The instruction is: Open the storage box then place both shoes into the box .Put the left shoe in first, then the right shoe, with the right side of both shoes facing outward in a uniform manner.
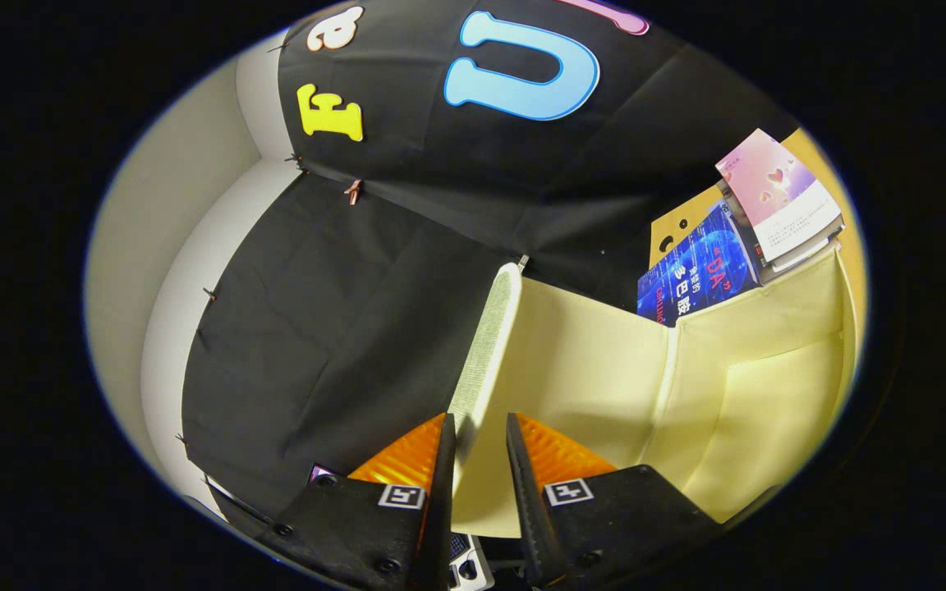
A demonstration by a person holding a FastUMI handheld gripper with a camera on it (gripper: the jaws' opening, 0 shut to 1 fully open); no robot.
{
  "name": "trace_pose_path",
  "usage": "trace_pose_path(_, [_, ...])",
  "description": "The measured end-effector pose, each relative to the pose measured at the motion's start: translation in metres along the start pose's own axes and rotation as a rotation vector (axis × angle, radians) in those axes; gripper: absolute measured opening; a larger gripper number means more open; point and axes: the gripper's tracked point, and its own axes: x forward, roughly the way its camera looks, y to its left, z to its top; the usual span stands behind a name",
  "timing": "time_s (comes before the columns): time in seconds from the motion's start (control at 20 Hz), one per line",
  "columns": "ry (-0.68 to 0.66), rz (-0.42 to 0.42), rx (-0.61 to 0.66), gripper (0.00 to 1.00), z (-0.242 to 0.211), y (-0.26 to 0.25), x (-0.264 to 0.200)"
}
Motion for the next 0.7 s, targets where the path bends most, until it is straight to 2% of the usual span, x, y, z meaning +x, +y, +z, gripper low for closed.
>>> trace_pose_path(0.15, [0.013,-0.016,-0.007,0.51,-0.004,-0.005,0.0])
trace_pose_path(0.3, [0.013,-0.017,-0.04,0.57,-0.004,-0.005,-0.005])
trace_pose_path(0.35, [0.011,-0.02,-0.06,0.64,-0.002,-0.003,-0.009])
trace_pose_path(0.45, [0.0,-0.035,-0.126,0.77,0.002,-0.003,-0.018])
trace_pose_path(0.7, [-0.113,-0.102,-0.383,0.87,0.038,0.006,-0.064])
